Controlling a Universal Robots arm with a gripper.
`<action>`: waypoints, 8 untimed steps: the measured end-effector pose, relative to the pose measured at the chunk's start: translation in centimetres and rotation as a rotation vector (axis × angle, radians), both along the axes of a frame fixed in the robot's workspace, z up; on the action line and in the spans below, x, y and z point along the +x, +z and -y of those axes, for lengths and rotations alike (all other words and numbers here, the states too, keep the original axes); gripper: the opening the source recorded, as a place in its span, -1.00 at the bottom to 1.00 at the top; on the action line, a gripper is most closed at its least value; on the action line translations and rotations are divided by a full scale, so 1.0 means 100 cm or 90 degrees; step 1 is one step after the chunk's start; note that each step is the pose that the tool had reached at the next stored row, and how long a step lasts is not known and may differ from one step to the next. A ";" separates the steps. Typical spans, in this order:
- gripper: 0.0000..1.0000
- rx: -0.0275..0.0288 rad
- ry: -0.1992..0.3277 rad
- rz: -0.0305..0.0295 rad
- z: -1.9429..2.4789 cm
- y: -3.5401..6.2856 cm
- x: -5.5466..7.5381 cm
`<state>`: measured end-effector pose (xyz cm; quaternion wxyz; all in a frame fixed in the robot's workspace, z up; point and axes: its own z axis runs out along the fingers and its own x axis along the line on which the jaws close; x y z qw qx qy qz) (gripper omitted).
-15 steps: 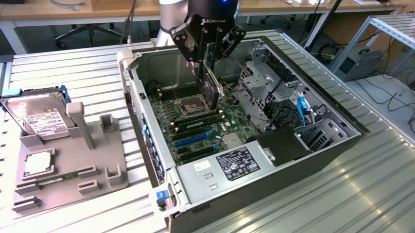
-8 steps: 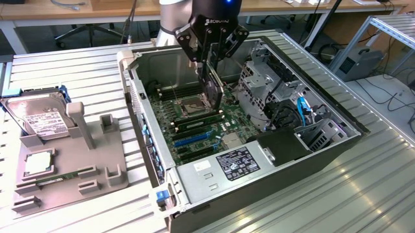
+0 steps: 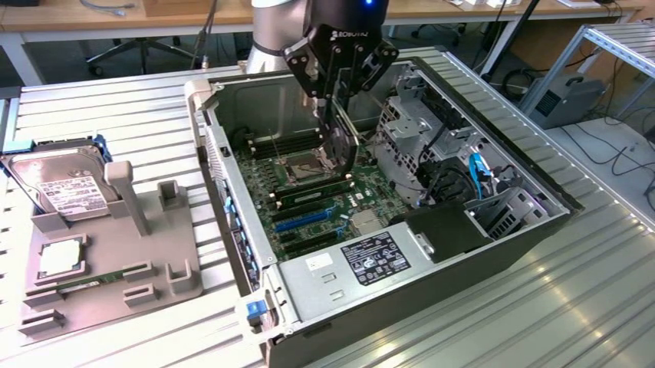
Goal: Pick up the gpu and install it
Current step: 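Pick up the gpu and move the gpu toward the slot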
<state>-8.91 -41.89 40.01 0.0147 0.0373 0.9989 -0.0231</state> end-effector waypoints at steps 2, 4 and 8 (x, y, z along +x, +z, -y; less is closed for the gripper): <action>-0.47 -0.0002 0.000 0.0000 0.0000 -0.0003 0.002; -0.47 -0.0004 0.000 0.0000 0.0000 -0.0005 0.004; -0.47 -0.0007 0.000 0.0000 0.0000 -0.0011 0.007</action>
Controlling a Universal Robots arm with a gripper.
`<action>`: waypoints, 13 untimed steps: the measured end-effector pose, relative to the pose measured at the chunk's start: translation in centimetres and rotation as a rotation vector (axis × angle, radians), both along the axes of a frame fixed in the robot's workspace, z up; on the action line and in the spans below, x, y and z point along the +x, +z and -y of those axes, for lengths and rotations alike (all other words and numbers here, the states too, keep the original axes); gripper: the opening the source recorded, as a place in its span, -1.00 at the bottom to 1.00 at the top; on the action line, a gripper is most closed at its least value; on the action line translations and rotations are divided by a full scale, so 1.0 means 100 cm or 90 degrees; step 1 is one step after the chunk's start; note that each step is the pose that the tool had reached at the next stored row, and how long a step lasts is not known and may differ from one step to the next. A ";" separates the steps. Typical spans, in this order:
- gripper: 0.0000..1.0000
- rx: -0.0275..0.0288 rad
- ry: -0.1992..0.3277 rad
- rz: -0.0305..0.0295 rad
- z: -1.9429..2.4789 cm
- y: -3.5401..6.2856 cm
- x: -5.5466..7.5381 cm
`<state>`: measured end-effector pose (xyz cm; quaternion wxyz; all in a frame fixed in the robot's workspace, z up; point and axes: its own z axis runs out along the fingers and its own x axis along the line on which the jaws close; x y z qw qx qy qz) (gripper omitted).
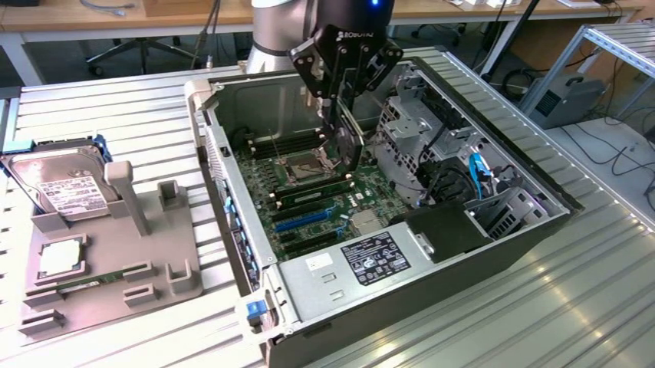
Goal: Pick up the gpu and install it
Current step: 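Pick up the gpu and move the gpu toward the slot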
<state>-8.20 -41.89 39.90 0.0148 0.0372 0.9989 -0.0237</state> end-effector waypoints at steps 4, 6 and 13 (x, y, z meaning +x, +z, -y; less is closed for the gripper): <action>-0.47 -0.0004 0.000 0.0000 0.0000 -0.0006 0.004; -0.47 -0.0006 0.000 0.0000 0.0000 -0.0009 0.006; -0.47 -0.0012 0.000 0.0000 0.0000 -0.0018 0.012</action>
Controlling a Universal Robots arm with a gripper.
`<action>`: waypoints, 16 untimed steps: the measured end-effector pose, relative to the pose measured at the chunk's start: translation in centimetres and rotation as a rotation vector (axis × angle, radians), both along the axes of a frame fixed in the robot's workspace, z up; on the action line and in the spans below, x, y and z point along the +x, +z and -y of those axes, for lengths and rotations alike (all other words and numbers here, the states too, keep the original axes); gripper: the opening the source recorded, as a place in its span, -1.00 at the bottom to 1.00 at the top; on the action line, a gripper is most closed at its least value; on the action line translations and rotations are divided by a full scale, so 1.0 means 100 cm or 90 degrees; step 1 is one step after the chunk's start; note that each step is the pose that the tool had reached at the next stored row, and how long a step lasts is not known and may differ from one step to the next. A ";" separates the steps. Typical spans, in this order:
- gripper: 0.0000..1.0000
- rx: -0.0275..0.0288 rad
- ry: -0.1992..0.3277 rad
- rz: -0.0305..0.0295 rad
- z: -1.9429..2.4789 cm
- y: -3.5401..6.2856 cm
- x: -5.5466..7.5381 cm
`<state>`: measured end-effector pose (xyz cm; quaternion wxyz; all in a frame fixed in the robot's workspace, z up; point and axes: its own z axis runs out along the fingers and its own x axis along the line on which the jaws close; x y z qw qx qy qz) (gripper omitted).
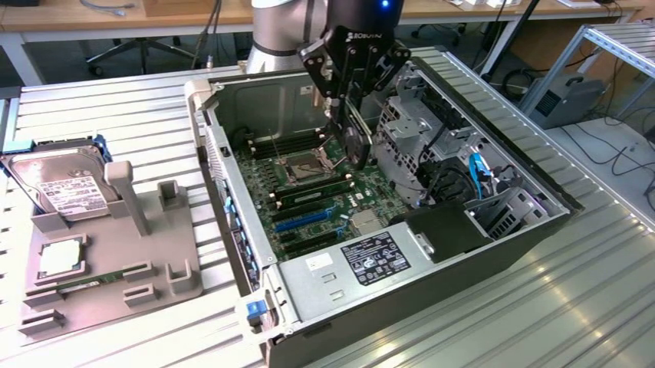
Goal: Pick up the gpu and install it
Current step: 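Pick up the gpu and move the gpu toward the slot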
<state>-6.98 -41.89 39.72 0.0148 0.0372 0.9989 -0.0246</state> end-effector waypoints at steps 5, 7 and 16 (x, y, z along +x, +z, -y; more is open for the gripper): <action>-0.47 -0.0004 0.000 0.0000 -0.0001 -0.0007 0.005; -0.47 -0.0004 0.000 0.0000 -0.0002 -0.0009 0.007; -0.47 -0.0009 0.000 0.0000 -0.0012 -0.0022 0.019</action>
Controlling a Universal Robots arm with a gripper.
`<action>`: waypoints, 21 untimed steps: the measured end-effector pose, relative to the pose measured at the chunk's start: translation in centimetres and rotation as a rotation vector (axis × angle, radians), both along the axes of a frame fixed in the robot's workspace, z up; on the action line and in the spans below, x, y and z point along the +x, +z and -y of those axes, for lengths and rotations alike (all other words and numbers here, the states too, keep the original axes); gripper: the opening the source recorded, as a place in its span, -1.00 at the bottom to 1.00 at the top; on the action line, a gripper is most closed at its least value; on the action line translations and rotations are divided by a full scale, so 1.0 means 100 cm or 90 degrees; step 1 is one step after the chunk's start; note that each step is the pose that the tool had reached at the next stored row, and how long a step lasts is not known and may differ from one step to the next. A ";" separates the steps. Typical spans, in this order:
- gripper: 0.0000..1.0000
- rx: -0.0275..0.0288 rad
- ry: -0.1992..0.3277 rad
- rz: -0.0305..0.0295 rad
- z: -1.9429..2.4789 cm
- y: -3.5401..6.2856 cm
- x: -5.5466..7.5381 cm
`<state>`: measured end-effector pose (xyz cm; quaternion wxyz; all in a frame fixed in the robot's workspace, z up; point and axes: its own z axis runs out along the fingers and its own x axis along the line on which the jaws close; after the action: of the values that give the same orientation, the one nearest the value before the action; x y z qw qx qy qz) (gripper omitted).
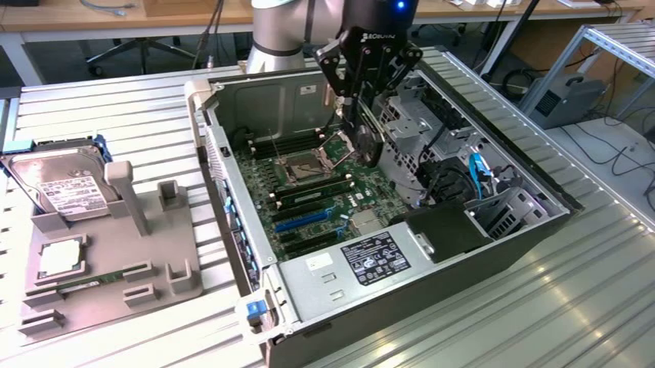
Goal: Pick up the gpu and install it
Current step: 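Pick up the gpu and move the gpu toward the slot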
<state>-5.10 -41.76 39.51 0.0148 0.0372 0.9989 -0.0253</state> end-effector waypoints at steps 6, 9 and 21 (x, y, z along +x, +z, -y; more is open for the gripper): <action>-0.47 -0.0006 0.000 0.0000 -0.0013 -0.0021 0.008; -0.47 -0.0011 0.000 -0.0001 -0.0032 -0.0039 0.009; -0.47 -0.0033 0.000 0.0000 -0.0199 -0.0140 0.016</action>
<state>-3.46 -39.77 38.11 0.0149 0.0371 0.9988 -0.0279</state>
